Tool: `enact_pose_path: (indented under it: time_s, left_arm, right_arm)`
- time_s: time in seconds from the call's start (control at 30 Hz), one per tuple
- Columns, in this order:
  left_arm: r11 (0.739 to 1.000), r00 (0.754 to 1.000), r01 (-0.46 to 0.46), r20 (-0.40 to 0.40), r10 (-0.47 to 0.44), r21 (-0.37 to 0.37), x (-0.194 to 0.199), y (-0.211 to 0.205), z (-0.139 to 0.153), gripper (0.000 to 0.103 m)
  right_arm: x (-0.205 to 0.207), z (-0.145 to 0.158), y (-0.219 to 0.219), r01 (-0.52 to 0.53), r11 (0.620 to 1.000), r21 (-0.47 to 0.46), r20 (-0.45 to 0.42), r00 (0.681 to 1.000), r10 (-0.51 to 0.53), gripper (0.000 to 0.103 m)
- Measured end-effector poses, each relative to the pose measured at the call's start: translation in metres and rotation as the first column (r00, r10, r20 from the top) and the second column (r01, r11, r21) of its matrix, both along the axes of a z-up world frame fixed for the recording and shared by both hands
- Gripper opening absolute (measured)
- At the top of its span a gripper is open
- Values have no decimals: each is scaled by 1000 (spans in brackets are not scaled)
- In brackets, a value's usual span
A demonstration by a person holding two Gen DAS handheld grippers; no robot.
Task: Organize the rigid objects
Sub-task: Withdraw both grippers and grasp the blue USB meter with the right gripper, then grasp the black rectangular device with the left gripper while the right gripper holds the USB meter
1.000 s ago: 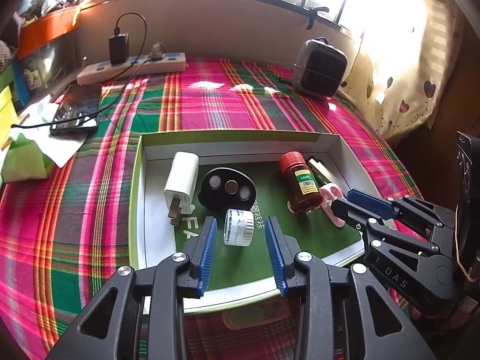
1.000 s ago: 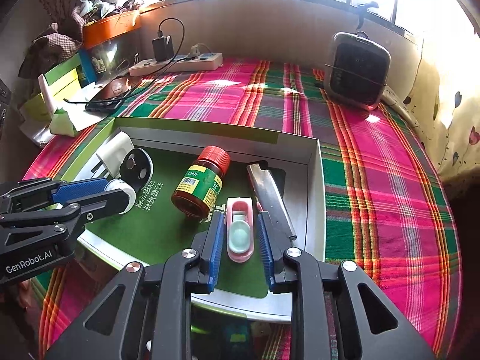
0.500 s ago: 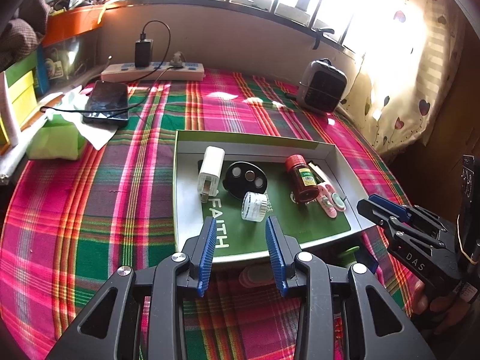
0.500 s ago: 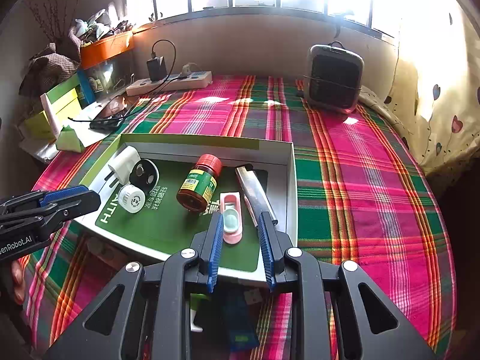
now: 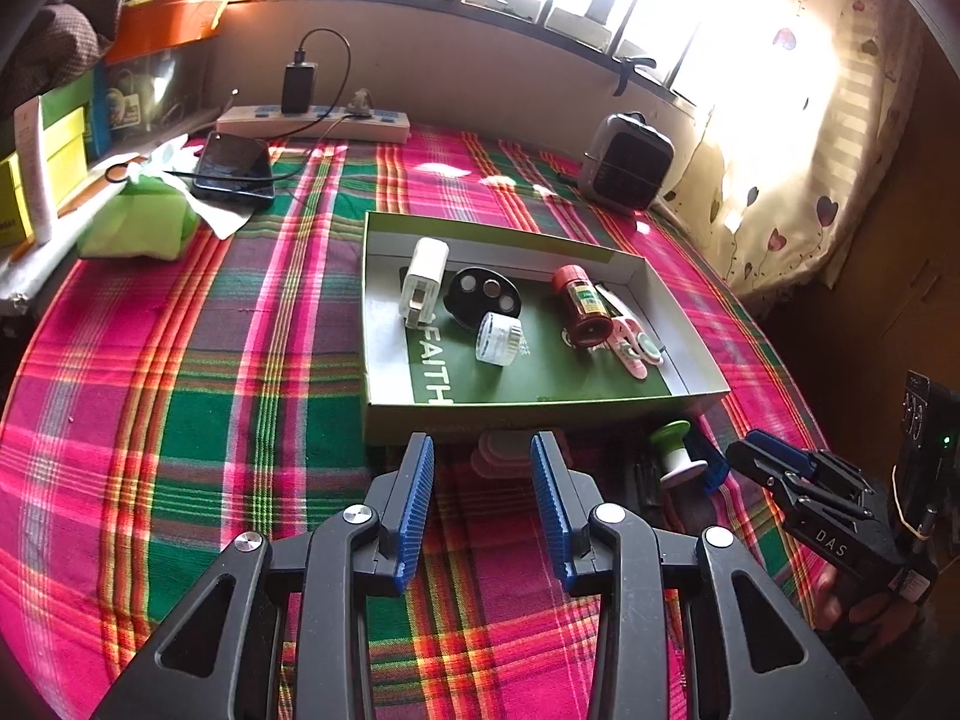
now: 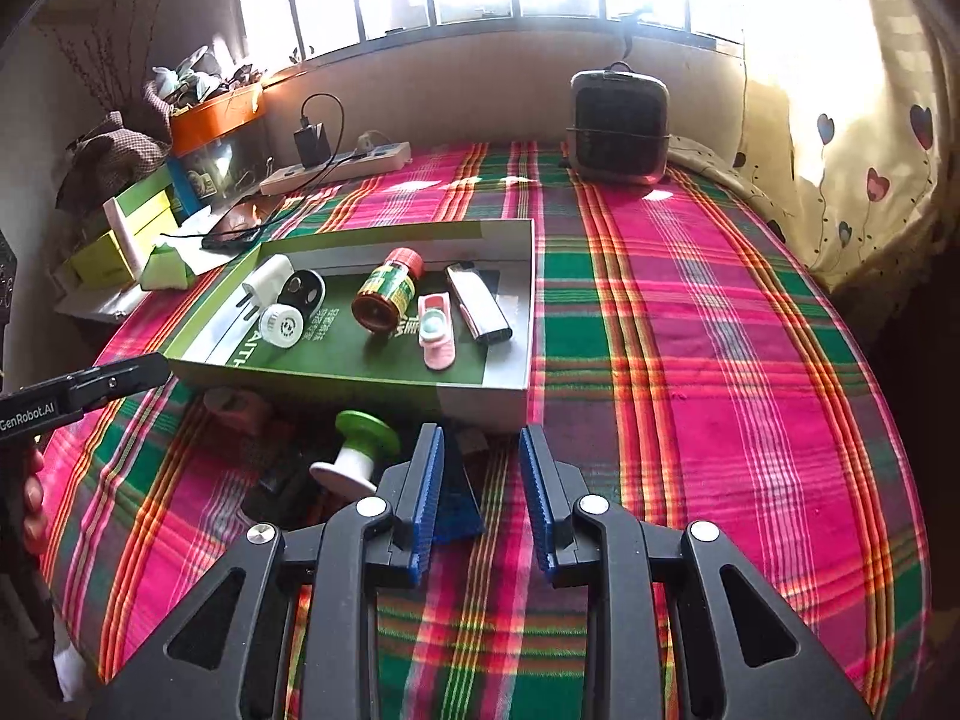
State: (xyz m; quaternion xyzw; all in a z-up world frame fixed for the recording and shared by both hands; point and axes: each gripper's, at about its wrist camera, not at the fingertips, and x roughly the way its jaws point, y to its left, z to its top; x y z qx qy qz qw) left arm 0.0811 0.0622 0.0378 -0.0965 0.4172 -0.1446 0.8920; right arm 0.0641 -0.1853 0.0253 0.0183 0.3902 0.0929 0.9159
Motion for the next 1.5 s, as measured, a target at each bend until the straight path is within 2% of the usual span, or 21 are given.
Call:
enact_pose_path:
  time_s: [0.13, 0.3, 0.57, 0.77, 1.13, 1.3, 1.5]
  left_arm:
    - [1000, 1000, 26, -16, -27, -8, -7, -7, -5, 33]
    - [999, 999, 35, -25, -36, -21, -13, -11, -7, 33]
    - [999, 998, 49, -35, -50, -21, -16, -18, -8, 33]
    - [998, 997, 63, -48, -63, -15, -17, -26, -11, 33]
    - [996, 993, 93, -68, -93, 0, -16, -44, -15, 34]
    - [994, 991, 113, -70, -112, 1, -16, -53, -15, 38]
    - [990, 988, 139, -75, -138, 14, -15, -65, -16, 39]
  right_arm:
    - [-3, -13, -1, -11, 1000, 8, -34, 999, 11, 36]
    - [-2, -15, 0, -28, 999, 15, -31, 999, 28, 38]
    - [4, -18, 9, -82, 997, 3, -40, 996, 82, 38]
    - [13, -23, 13, -101, 995, -10, -80, 992, 99, 38]
    - [17, -23, 16, -129, 991, -43, -81, 989, 125, 38]
    - [17, -23, 10, -116, 993, -29, -81, 990, 113, 24]
    - [12, -22, 4, -101, 994, -28, -79, 992, 99, 23]
